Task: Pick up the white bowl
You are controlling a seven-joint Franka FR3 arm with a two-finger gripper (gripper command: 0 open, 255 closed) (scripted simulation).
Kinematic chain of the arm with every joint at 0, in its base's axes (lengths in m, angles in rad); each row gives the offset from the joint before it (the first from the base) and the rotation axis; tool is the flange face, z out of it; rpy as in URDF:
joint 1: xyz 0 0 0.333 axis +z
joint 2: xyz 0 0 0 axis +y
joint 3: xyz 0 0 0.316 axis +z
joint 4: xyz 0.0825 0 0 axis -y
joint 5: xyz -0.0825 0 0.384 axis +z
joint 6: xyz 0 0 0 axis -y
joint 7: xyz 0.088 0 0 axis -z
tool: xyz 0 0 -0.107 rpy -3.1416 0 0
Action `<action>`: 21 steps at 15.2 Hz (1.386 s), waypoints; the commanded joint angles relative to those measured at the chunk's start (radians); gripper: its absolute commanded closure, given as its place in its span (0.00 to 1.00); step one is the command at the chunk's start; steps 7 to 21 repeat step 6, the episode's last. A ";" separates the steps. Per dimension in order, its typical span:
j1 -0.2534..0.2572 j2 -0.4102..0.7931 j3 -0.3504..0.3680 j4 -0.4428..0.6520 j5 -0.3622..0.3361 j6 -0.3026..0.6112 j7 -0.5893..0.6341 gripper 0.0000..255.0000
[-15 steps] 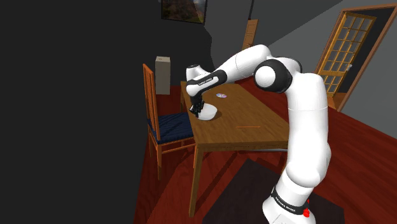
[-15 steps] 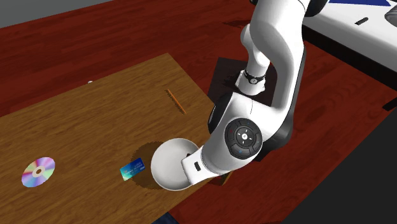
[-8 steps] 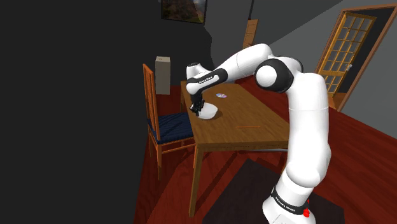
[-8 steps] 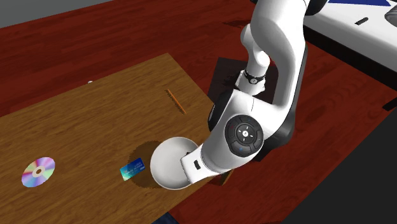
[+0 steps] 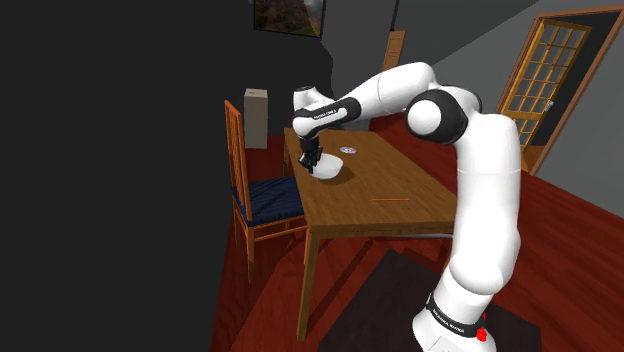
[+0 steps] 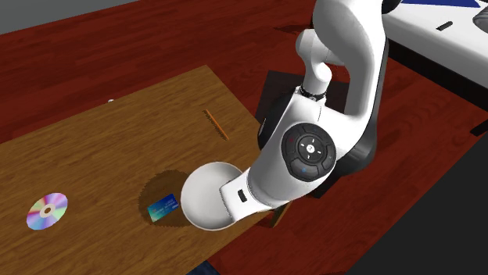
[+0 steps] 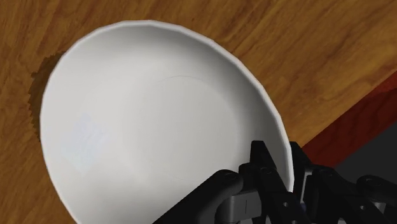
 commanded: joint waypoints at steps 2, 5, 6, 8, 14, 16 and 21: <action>0.000 -0.013 0.000 0.021 0.002 -0.033 -0.008 1.00; 0.001 -0.021 0.001 0.039 0.004 -0.059 -0.013 1.00; 0.001 -0.021 0.001 0.039 0.004 -0.059 -0.013 1.00; 0.001 -0.021 0.001 0.039 0.004 -0.059 -0.013 1.00; 0.001 -0.021 0.001 0.039 0.004 -0.059 -0.013 1.00; 0.001 -0.021 0.001 0.039 0.004 -0.059 -0.013 1.00; 0.001 -0.021 0.001 0.039 0.004 -0.059 -0.013 1.00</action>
